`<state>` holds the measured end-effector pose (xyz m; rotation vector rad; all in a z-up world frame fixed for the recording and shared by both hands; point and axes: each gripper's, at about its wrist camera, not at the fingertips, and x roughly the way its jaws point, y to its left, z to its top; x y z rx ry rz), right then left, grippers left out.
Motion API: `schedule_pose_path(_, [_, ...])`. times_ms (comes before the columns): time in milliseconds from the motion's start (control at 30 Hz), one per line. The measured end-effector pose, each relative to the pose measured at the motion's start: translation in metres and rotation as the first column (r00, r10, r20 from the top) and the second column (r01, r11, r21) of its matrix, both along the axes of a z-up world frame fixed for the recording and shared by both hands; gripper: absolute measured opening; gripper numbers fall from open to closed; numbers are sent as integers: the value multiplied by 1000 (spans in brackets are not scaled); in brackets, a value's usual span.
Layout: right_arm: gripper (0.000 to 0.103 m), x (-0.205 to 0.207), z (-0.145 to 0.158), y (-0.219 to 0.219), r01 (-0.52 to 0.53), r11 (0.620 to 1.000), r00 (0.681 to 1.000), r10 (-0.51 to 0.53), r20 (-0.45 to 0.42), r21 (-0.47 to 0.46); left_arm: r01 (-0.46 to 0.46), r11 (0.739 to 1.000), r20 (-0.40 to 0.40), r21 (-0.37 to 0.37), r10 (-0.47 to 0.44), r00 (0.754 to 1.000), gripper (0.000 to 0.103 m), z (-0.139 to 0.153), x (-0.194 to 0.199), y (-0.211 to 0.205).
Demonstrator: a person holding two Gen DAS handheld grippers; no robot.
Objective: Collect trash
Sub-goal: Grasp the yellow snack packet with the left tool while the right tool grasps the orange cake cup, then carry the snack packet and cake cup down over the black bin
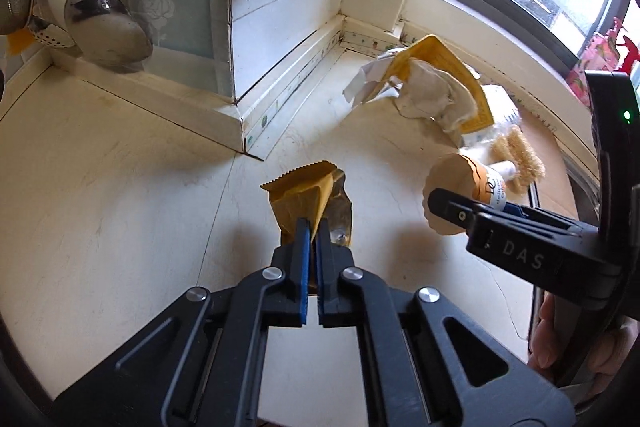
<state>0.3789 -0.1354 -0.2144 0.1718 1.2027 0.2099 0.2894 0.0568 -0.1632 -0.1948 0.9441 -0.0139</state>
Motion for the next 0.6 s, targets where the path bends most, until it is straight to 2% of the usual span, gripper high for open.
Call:
schedule_pose_path(200, [49,-49,32,-19,43,999,999,-44,28,23,44,999,31,-29,-43,999,0,34,-48,1])
schedule_pose_path(333, [49,-95,69,-29,67,997,996,-69,59,32,94,994,68,-52,-91,994,0,61,-83,-4])
schedule_pose_path(433, [49,-132,102,-34,81,996,993,-84,83,34,137,990,88,-47,-132,987,0,78,-110,-10])
schedule_pose_path(600, [49,-194,130,-40,105,994,989,-108,103,35,211,977,90,-33,-207,974,0,98,-162,-22])
